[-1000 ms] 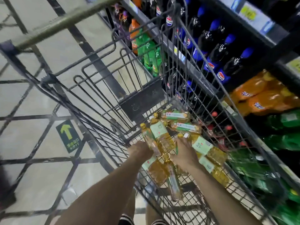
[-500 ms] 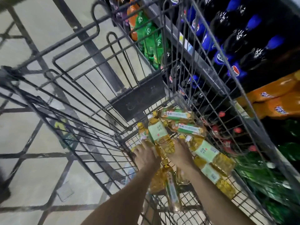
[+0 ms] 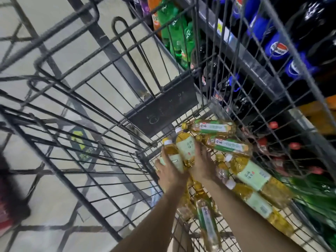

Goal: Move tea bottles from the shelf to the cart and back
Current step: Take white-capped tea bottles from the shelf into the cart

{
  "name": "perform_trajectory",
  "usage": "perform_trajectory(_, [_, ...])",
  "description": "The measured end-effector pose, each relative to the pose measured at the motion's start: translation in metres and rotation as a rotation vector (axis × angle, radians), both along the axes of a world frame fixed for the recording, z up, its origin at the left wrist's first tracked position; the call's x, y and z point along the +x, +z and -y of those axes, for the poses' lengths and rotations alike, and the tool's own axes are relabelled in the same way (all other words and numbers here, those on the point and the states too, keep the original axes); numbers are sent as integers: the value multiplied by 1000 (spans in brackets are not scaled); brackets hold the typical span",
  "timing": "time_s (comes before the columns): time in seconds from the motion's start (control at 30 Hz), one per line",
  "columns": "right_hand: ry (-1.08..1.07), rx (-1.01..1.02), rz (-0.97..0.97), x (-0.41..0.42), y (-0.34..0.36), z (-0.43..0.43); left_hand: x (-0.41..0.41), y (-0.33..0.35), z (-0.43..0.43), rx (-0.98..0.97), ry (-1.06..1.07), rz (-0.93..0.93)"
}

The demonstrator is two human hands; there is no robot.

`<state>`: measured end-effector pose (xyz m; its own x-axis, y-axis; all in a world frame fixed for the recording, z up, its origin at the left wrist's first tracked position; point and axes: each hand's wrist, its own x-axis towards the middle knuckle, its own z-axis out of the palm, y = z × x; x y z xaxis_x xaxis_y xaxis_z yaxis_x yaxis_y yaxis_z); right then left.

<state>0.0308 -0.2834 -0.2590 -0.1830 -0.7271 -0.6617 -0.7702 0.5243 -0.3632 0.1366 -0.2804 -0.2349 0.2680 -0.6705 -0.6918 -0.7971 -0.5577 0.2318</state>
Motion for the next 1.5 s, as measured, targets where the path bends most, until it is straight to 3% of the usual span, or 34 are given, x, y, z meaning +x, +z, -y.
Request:
perform_trajectory(0.3, [-46, -7, -116, 15, -24, 3, 13, -3, -6, -119, 120, -46])
perform_trajectory(0.5, [-37, -52, -174, 16, -30, 4, 13, -1, -1, -12, 138, -18])
perform_trajectory(0.83, [-510, -83, 67, -2, 34, -24, 6, 39, -5, 14, 256, -211])
perform_trajectory(1.1, [-716, -175, 64, -21, 138, -69, 3, 108, -13, -124, 99, -372])
perform_trajectory(1.5, [-996, -515, 76, 9, 249, -129, 8, 233, -20, -347, -290, -558])
